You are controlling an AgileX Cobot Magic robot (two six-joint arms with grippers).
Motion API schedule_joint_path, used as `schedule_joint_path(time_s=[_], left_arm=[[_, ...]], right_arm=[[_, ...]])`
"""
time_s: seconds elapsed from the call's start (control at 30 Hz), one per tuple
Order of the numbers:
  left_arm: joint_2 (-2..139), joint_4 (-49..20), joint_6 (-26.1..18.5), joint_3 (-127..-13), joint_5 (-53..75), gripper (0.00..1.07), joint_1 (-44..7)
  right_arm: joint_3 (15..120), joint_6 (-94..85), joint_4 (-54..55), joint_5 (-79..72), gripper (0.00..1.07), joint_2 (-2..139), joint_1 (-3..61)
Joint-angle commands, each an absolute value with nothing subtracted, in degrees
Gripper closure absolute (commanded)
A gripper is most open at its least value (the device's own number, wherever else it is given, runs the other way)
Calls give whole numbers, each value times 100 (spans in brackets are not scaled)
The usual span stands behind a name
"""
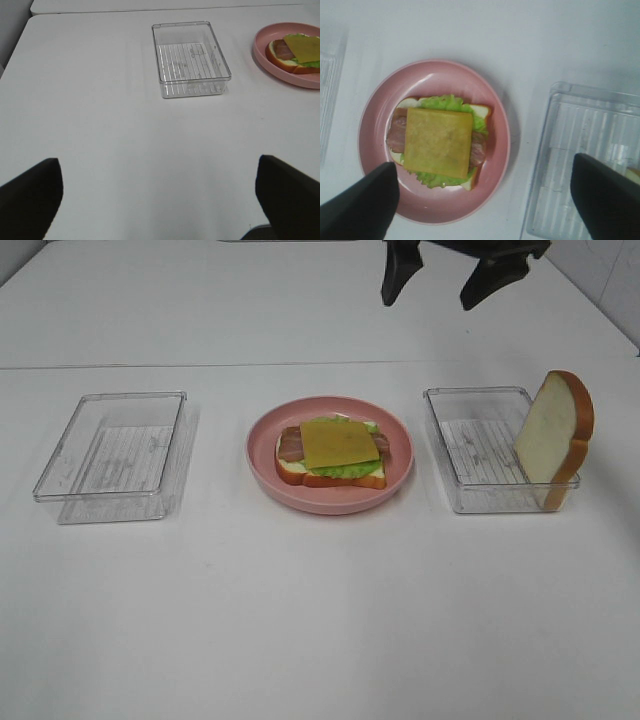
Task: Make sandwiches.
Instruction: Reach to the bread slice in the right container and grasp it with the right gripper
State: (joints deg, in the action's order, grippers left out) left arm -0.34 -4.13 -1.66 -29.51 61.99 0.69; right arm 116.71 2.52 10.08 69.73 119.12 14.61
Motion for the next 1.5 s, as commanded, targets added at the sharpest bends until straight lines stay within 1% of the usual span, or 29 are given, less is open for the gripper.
schedule_joint_path(time_s=[0.03,0.07,0.2,0.33,0.47,0.67,0.77,0.9,1.03,1.23,1.5], left_arm=[[-120,-418,-120,-2951,6165,7,29],[-120,-418,-120,-2951,6165,7,29],[-120,-424,-120,-2951,6165,7,29],[-120,-424,-120,-2951,6165,7,29],[-120,-424,-120,-2951,6165,7,29],[-120,-424,-120,-2951,6165,7,29],[-120,-424,-120,-2951,6165,7,29],[-120,-424,-120,-2951,6165,7,29],[-120,-424,-120,-2951,6165,7,29],[-120,-430,-120,-2951,6165,7,29],[-120,-430,-120,-2951,6165,7,29]], right_arm=[[11683,355,882,7620,21,11614,1295],[11631,401,796,7620,21,11396,1129],[11436,493,498,7620,21,11047,934],[10903,561,178,7620,21,10583,647],[10531,625,183,7620,21,10491,447],[10141,630,126,7620,21,10520,361],[9895,665,-166,7620,21,10646,350],[9746,682,-172,7620,21,10852,350],[9729,682,-126,7620,21,11087,350],[9729,768,-413,7620,21,11545,350],[9729,773,-350,7620,21,12003,350]])
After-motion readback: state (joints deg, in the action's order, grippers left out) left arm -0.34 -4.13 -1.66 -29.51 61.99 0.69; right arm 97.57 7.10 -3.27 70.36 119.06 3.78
